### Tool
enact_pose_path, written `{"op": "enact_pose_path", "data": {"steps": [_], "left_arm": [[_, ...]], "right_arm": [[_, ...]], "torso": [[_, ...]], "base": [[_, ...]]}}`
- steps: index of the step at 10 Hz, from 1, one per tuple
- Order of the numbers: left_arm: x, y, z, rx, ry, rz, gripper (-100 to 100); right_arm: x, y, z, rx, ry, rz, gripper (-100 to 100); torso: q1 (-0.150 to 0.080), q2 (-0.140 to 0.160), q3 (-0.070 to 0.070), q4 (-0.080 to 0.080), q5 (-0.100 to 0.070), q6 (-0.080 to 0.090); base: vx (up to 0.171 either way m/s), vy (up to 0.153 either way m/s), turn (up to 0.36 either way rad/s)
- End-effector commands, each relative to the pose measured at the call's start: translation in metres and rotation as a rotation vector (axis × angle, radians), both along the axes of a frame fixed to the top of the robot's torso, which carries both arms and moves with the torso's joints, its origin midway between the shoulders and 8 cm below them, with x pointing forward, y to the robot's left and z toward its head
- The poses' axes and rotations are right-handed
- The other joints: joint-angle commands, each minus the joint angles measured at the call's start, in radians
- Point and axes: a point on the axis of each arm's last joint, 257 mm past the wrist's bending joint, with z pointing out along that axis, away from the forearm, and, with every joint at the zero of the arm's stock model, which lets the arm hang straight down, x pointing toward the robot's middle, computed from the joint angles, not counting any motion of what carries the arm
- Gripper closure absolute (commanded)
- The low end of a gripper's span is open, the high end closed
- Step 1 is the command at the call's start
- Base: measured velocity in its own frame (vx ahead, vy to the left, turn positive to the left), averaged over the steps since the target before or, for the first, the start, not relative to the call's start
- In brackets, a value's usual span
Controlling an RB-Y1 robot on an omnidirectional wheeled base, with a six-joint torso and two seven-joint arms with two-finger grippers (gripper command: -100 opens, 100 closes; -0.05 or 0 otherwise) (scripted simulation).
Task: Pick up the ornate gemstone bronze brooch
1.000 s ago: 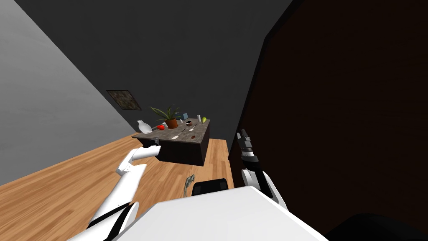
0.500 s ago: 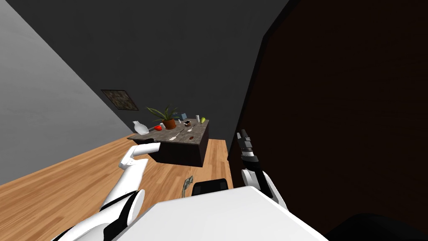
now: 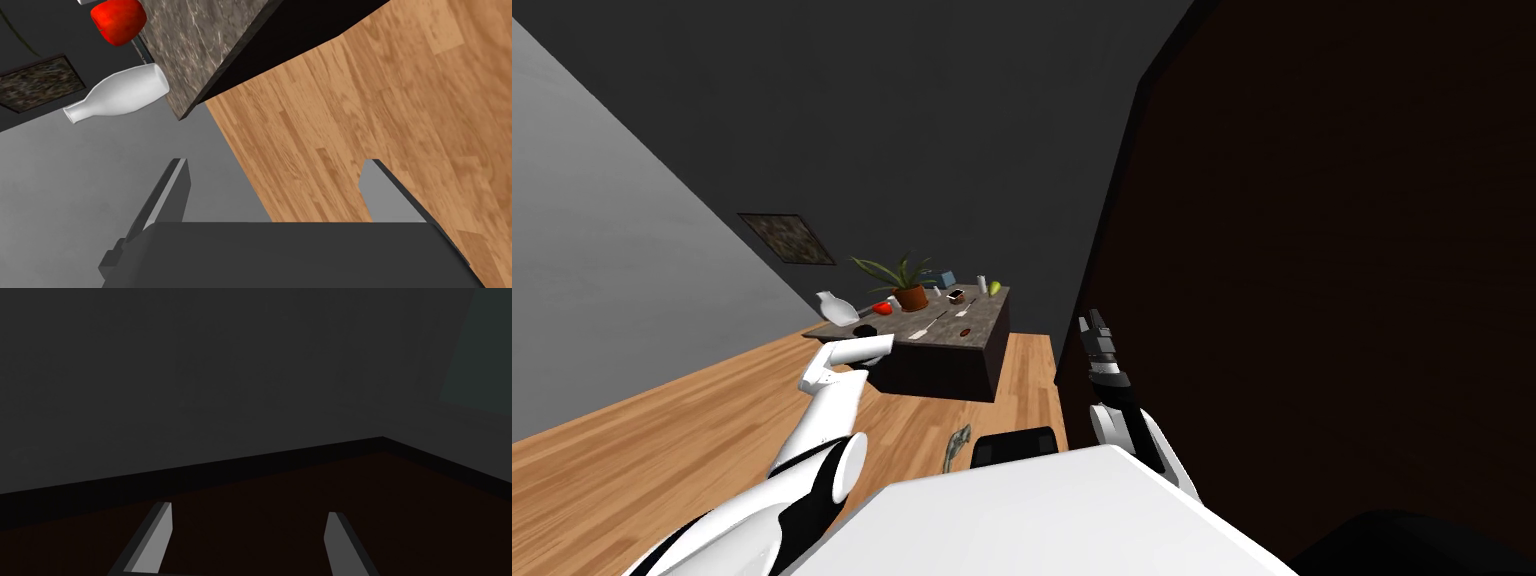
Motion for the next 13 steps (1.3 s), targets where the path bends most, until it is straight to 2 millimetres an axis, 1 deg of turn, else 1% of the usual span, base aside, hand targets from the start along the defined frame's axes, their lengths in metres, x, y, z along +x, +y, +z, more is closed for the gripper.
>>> {"op": "enact_pose_path", "data": {"steps": [1,6,7,9,10,11,13], "left_arm": [[-0.004,0.004,-0.003,-0.051,0.015,0.055,-100],[-0.018,-0.002,-0.015,-0.146,0.078,0.129,-100],[-0.019,-0.005,-0.019,-0.197,0.09,0.169,-100],[-0.024,-0.009,-0.022,-0.217,0.112,0.181,-100],[-0.024,-0.015,-0.024,-0.271,0.124,0.215,-100],[-0.029,-0.018,-0.028,-0.286,0.143,0.224,-100],[-0.03,-0.019,-0.029,-0.29,0.148,0.227,-100]], "right_arm": [[0.0,0.0,0.0,0.0,0.0,0.0,0],[0.0,0.0,0.0,0.0,0.0,0.0,0],[0.0,0.0,0.0,0.0,0.0,0.0,0],[0.0,0.0,0.0,0.0,0.0,0.0,0],[0.0,0.0,0.0,0.0,0.0,0.0,0],[0.0,0.0,0.0,0.0,0.0,0.0,0],[0.0,0.0,0.0,0.0,0.0,0.0,0]], "torso": [[0.0,0.0,0.0,0.0,0.0,0.0],[0.0,0.0,0.0,0.0,0.0,0.0],[0.001,0.001,0.0,0.0,0.0,0.0],[0.0,-0.001,-0.001,0.0,0.0,0.0],[0.001,0.0,0.0,0.0,0.0,0.0],[0.0,-0.001,0.0,0.0,0.0,0.001],[0.001,0.001,0.0,0.0,0.0,0.0]], "base": [[0.046,-0.046,-0.065],[0.025,-0.015,-0.057],[0.052,-0.024,-0.084],[0.035,-0.011,-0.036],[0.043,-0.029,-0.098],[0.054,-0.018,-0.058],[0.004,0.003,0.01]]}}
